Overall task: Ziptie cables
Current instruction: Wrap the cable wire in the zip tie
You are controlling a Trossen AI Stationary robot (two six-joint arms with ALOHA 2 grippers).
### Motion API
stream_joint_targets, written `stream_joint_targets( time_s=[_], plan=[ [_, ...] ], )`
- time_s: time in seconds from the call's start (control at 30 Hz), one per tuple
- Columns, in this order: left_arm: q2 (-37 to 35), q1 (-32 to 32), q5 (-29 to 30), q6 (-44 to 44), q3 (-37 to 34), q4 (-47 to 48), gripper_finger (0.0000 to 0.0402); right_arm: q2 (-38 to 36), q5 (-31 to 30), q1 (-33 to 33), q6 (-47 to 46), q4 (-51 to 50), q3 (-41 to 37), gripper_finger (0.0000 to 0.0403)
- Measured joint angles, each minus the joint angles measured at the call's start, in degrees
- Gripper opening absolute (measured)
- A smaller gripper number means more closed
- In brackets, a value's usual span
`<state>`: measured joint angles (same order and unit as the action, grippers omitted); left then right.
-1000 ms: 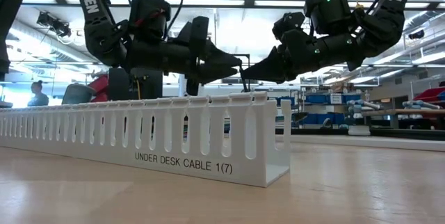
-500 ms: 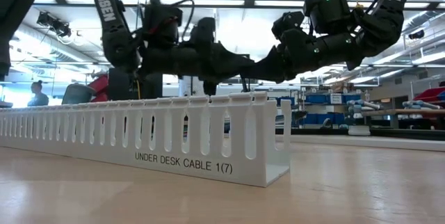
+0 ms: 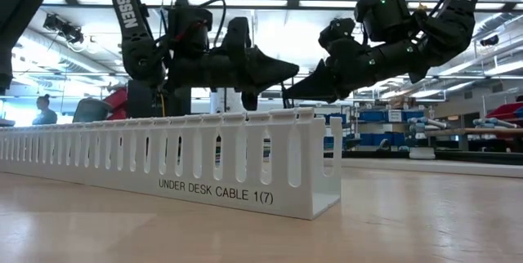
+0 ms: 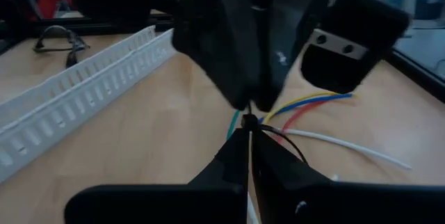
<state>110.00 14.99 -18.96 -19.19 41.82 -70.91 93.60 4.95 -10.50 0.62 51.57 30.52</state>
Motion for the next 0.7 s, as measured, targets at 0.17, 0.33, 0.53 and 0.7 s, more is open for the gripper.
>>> stream_joint_targets(
  time_s=[0.17, 0.33, 0.53, 0.7],
  plan=[
    [0.00, 0.12, 0.00, 0.76, 0.00, 0.04, 0.0000, 0.00, -0.63, 0.00, -0.13, 0.06, 0.00, 0.0020],
    [0.00, 0.83, -0.75, 0.74, -0.03, 1.61, 0.0000, 0.00, 0.40, 0.00, -2.03, -0.19, 0.00, 0.0062],
    [0.00, 1.12, -1.06, 0.73, -0.07, 3.01, 0.0000, 0.00, 0.51, 0.00, -2.14, -0.46, 0.00, 0.0108],
    [0.00, 1.15, -1.03, 0.76, -0.07, 3.01, 0.0000, 0.00, 2.54, 0.00, -2.52, -1.54, 1.40, 0.0120]
  ],
)
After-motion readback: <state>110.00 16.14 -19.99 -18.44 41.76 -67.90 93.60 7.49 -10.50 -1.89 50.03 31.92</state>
